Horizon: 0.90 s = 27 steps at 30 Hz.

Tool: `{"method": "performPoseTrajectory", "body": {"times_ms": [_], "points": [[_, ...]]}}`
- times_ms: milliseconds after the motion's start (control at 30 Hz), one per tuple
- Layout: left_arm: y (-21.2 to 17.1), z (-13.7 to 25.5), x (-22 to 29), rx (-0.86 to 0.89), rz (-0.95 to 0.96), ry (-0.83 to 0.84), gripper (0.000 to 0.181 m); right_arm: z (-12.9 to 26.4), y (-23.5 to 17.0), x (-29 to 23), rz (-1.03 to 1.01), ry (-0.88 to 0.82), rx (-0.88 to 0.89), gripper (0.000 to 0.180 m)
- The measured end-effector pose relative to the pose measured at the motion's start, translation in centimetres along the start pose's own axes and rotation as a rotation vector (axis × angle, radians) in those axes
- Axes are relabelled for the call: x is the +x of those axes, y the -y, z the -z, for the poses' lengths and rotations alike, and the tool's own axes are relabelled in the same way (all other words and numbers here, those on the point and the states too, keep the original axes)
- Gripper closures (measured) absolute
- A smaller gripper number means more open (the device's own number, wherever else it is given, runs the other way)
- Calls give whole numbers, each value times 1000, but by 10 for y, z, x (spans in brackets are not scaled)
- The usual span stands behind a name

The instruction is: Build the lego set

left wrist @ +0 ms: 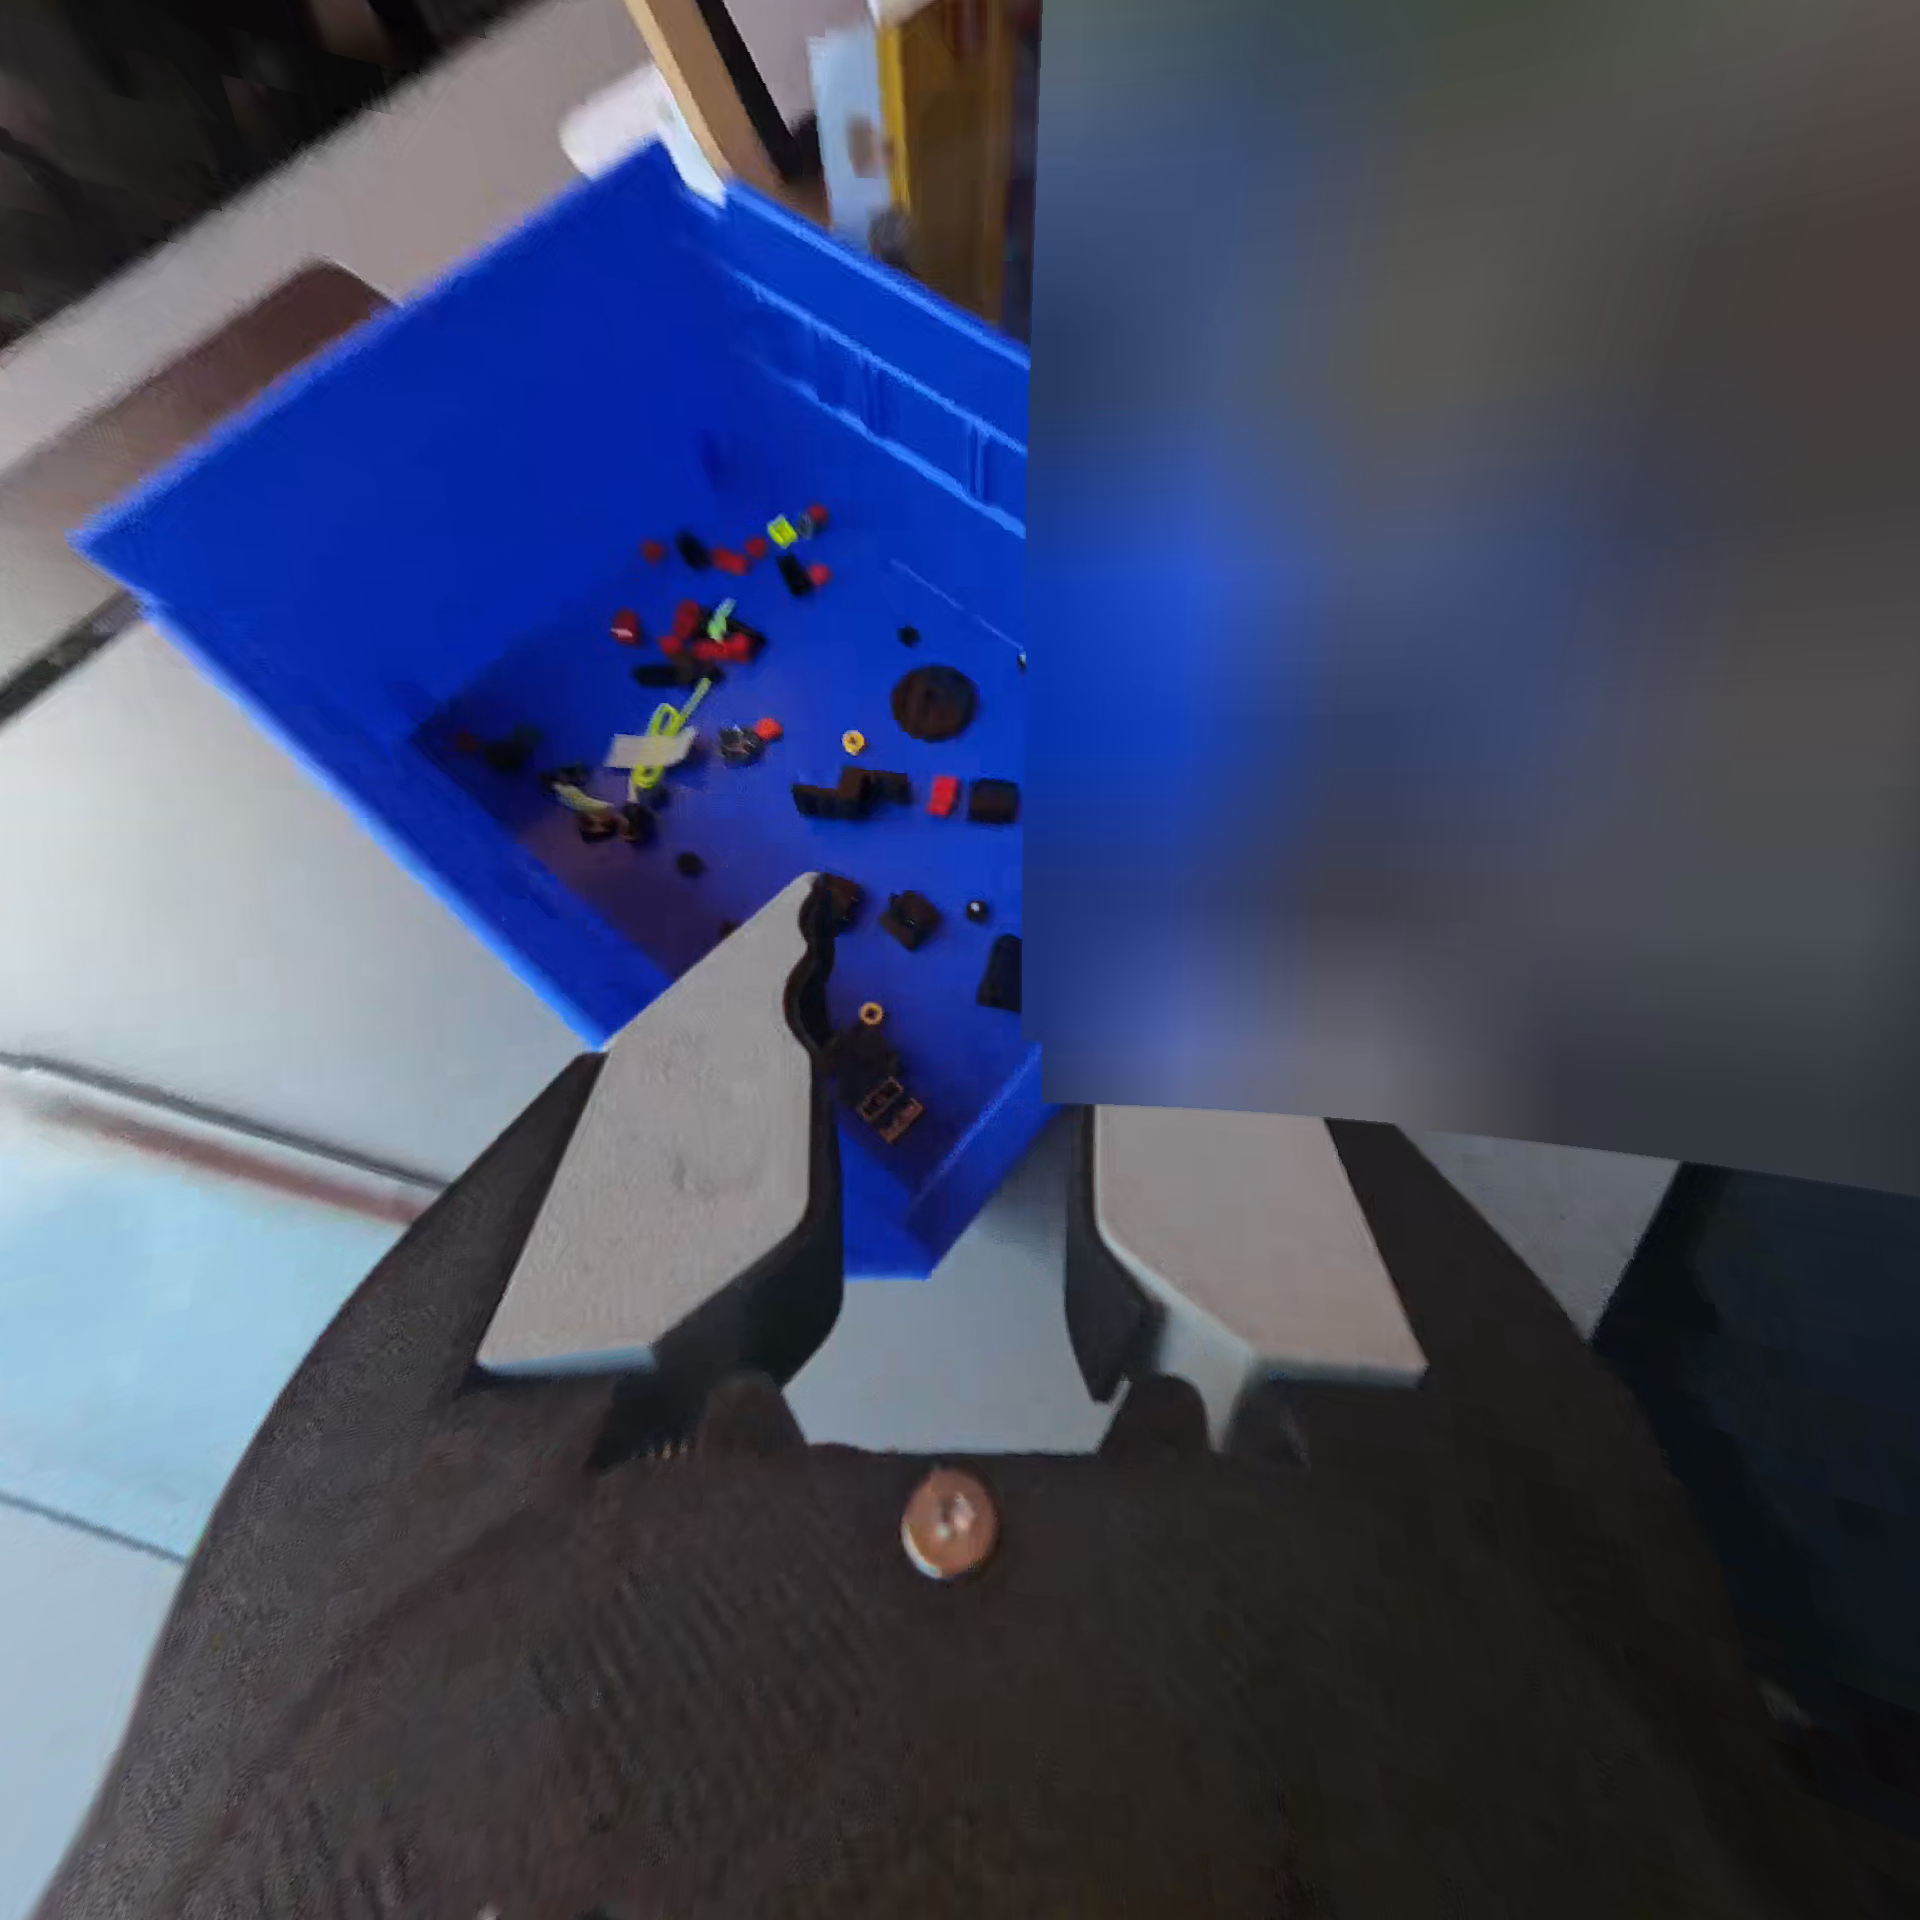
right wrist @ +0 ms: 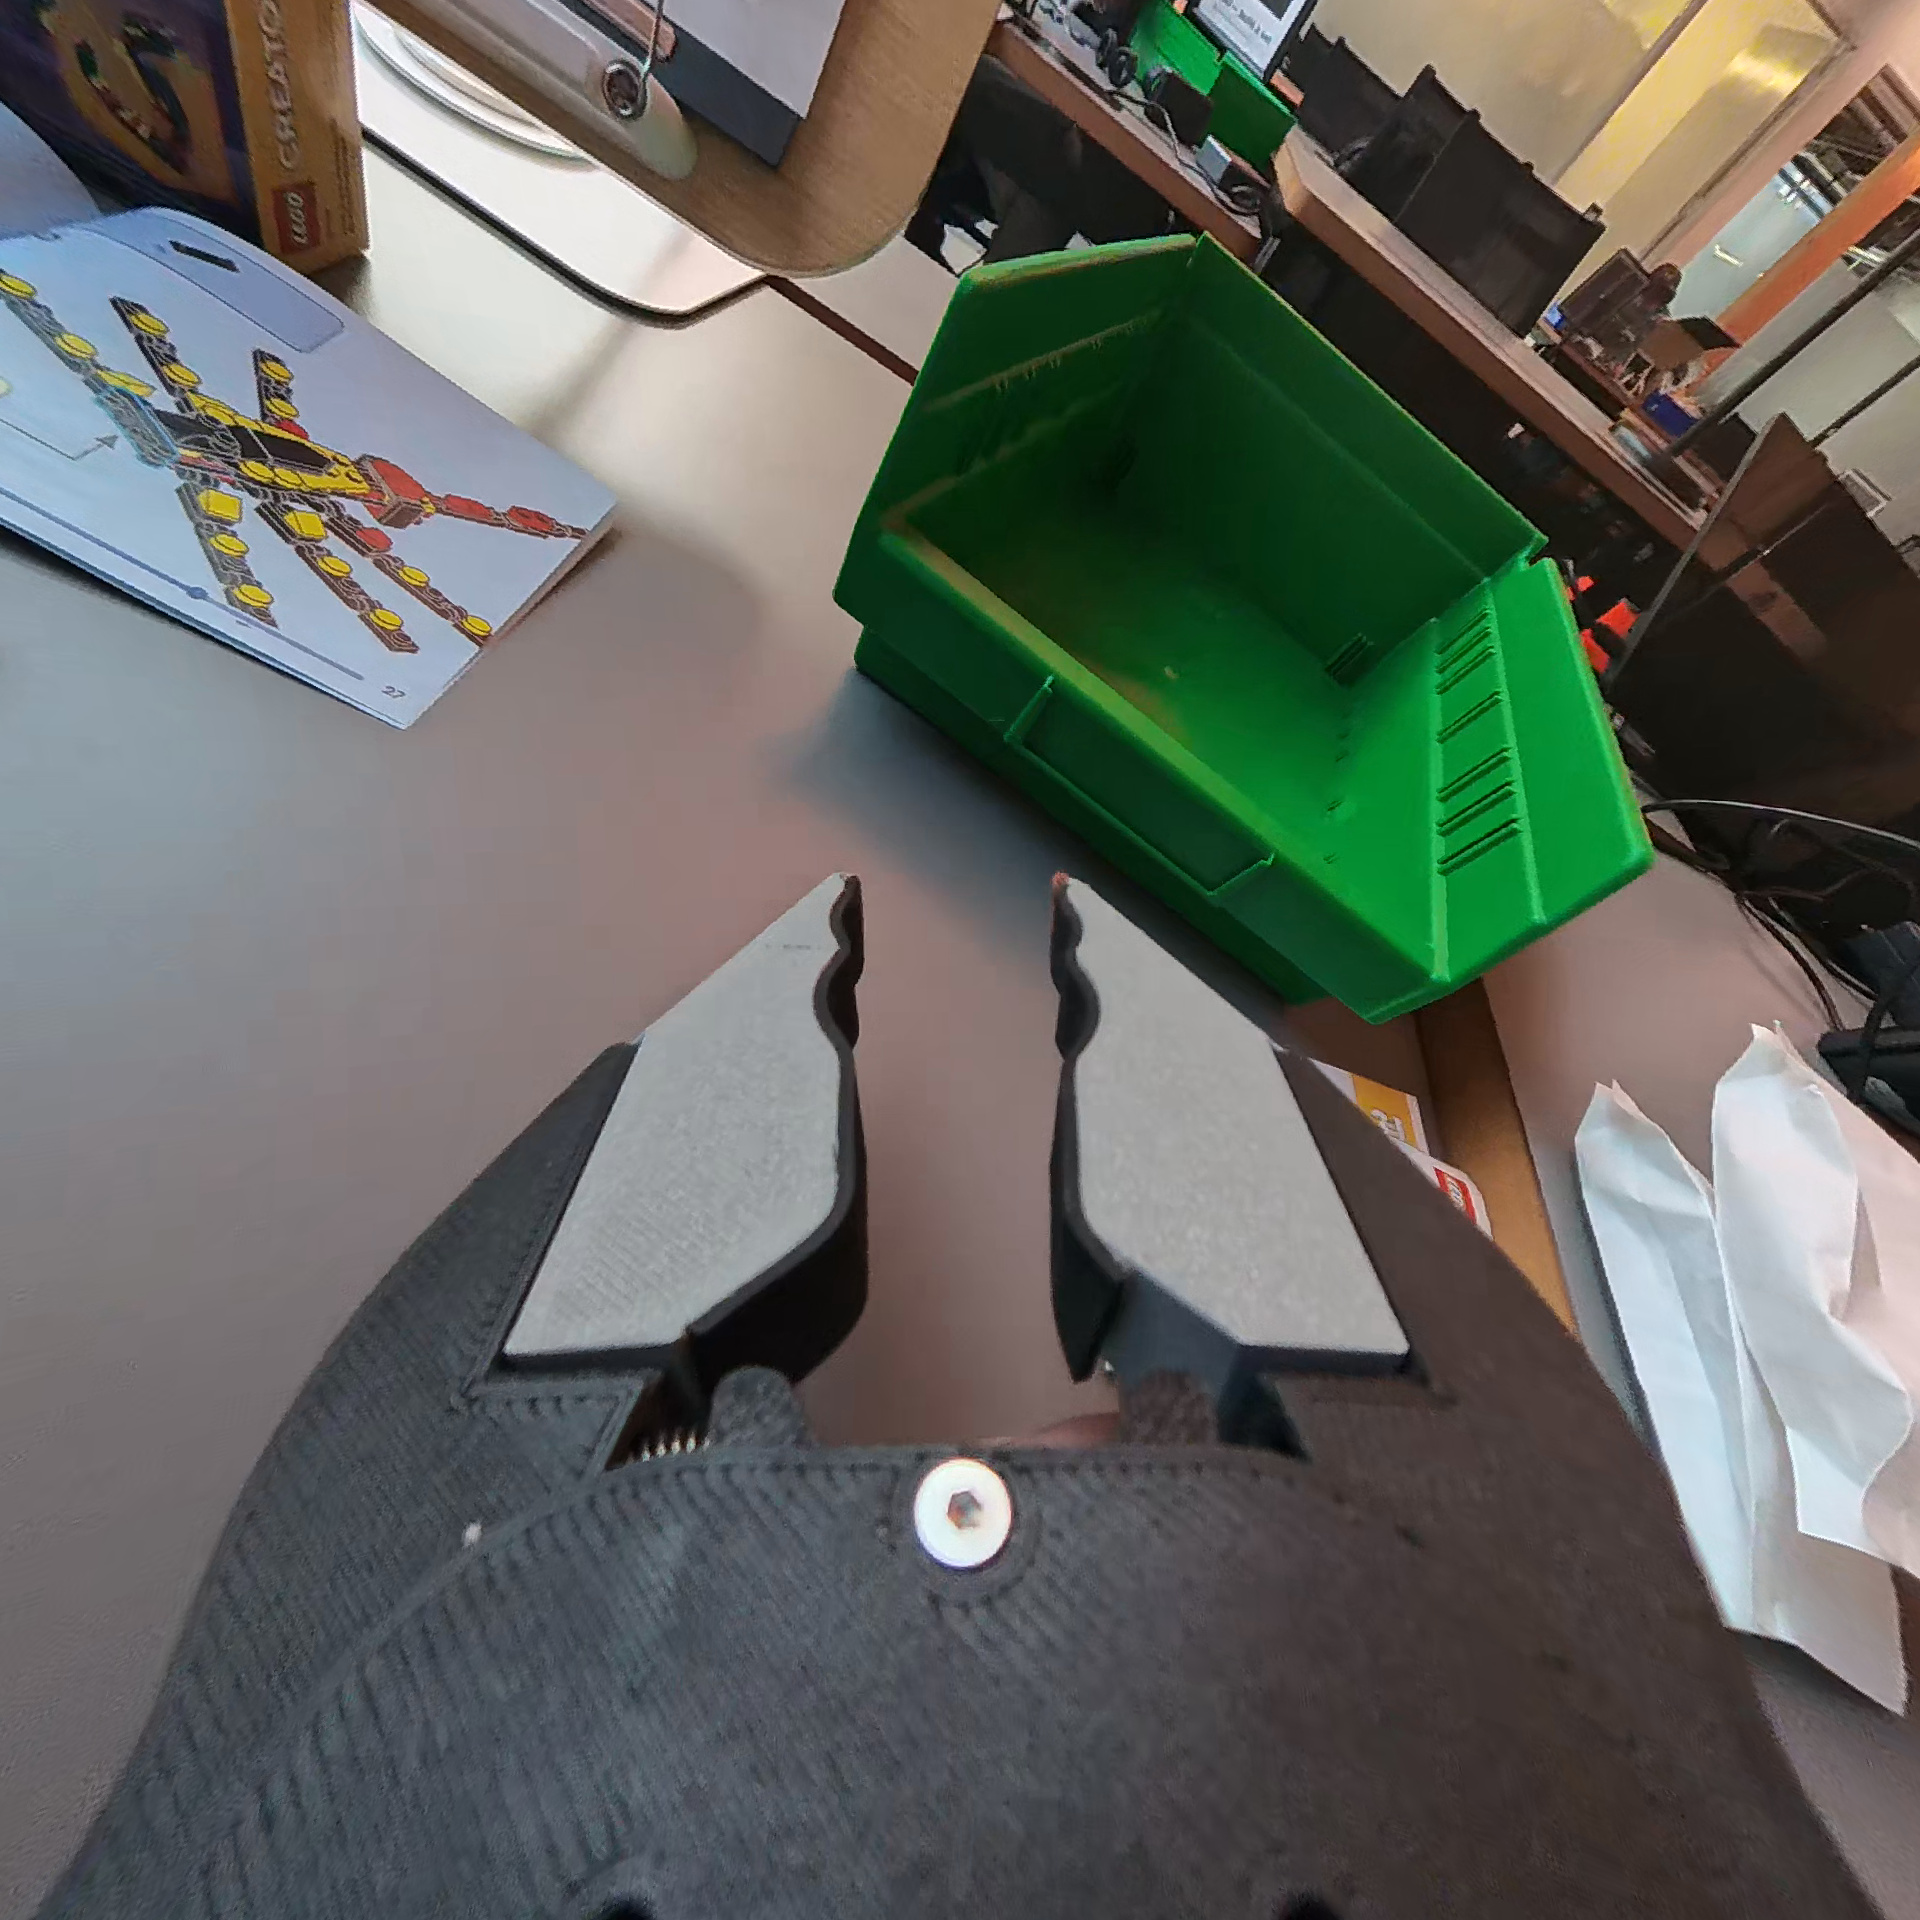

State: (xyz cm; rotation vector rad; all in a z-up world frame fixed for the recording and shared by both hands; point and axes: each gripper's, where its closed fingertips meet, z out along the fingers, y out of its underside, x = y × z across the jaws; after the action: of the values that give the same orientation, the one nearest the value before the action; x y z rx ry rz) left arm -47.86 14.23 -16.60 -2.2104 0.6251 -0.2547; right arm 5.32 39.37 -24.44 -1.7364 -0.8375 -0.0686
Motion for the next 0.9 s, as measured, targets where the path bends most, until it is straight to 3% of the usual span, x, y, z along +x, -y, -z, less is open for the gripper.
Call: {"method": "performPoseTrajectory", "body": {"times_ms": [33,133,267,400,533,900], "points": [[-4,-14,2,-95,-7,-20,143,1,1,-1,-3,7,10,146],[-12,-47,25,-299,-59,-162,143,3,5,-3,-9,23,36,148],[-22,-79,31,-484,-177,-215,149,6,10,-6,-26,54,68,148],[-45,-98,39,-664,-212,-319,136,8,13,-6,-63,81,98,148],[-62,-114,31,-777,-237,-284,128,12,18,-1,-135,107,143,148],[-57,-124,25,-695,-225,-175,124,23,26,14,-313,149,247,146]]}}
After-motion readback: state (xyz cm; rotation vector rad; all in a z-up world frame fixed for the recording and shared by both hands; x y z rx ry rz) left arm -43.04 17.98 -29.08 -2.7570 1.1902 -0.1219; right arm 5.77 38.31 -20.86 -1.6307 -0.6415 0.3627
